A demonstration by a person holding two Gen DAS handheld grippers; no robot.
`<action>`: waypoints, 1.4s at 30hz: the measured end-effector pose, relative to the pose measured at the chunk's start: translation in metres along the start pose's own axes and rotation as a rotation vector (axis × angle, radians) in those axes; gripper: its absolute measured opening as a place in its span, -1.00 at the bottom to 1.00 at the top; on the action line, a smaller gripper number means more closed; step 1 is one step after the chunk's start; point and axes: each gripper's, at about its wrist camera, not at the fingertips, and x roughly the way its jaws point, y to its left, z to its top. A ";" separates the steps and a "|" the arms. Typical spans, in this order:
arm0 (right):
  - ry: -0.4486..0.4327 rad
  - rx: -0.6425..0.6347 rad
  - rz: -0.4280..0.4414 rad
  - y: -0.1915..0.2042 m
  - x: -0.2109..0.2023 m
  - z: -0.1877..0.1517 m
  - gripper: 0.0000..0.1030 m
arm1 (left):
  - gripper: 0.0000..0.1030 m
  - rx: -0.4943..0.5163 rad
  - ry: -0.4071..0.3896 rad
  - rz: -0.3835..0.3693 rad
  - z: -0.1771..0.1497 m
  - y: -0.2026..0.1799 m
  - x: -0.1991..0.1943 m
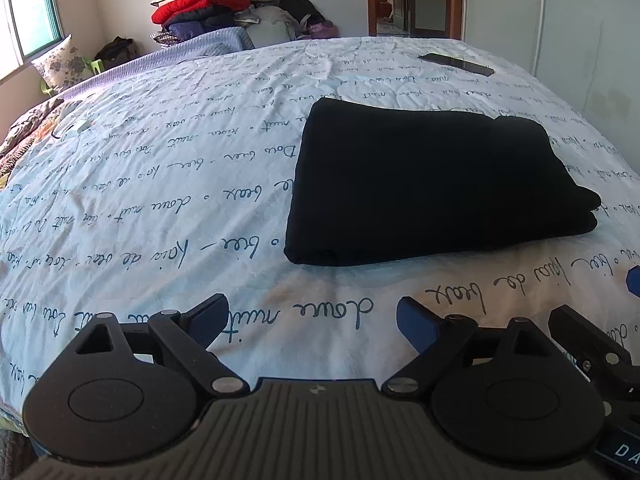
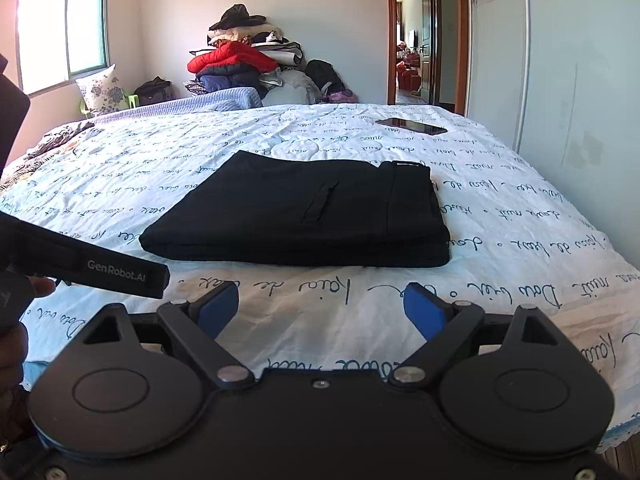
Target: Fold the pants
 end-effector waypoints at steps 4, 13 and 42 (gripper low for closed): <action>0.004 -0.008 0.002 0.001 0.001 0.000 0.76 | 0.81 -0.005 0.010 -0.004 -0.001 0.001 0.002; 0.001 -0.008 0.000 -0.002 0.000 0.001 0.76 | 0.81 -0.004 0.018 0.003 0.000 -0.001 0.004; 0.000 -0.028 0.008 -0.004 -0.003 0.001 0.76 | 0.81 -0.009 0.020 0.008 0.001 -0.003 0.004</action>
